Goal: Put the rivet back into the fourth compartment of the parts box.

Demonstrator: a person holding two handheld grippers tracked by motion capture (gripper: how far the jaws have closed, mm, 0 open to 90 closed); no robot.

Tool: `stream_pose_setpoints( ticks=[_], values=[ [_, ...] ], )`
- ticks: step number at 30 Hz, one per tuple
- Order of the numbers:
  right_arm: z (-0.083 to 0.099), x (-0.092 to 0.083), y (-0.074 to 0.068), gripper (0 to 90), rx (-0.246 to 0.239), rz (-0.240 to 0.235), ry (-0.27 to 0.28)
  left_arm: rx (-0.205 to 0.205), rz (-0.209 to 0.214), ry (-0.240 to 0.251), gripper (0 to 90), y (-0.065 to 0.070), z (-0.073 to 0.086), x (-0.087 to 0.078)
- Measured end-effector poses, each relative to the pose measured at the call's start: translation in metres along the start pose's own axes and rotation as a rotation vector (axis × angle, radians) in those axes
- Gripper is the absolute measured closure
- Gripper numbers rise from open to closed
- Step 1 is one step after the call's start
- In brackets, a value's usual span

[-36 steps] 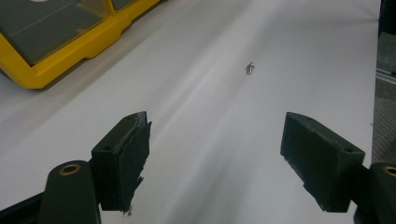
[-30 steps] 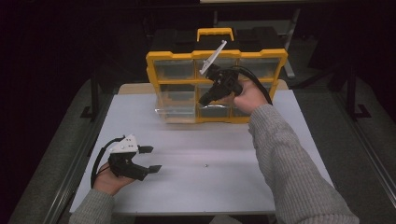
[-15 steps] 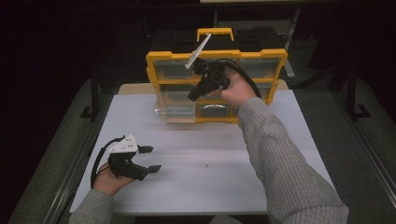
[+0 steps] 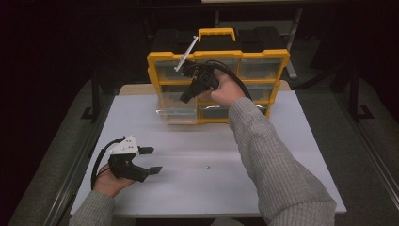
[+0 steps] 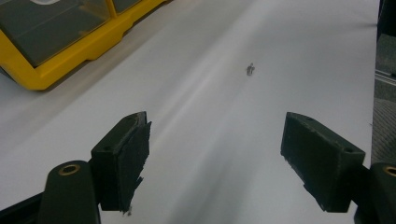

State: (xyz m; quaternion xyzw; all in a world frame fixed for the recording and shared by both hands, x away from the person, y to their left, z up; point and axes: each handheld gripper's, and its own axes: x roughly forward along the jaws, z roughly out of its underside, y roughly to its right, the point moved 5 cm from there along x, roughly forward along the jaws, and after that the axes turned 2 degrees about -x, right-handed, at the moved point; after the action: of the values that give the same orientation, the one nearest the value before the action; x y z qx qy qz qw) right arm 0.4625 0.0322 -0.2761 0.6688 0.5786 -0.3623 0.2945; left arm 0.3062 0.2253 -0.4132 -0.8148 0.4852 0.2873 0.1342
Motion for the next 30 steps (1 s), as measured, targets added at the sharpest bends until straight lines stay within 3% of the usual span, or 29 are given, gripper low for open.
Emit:
stream_pose_setpoints(
  ticks=[17, 30],
  values=[
    [0.000, 0.019, 0.005, 80.6, 0.026, 0.001, -0.010, 0.001, -0.001, 0.001, 23.1, 0.000, 0.000, 0.000],
    [0.007, -0.004, 0.003, 80.3, 0.031, 0.015, 0.039, 0.009, -0.003, -0.002, 23.1, 0.000, 0.000, 0.000]
  ],
)
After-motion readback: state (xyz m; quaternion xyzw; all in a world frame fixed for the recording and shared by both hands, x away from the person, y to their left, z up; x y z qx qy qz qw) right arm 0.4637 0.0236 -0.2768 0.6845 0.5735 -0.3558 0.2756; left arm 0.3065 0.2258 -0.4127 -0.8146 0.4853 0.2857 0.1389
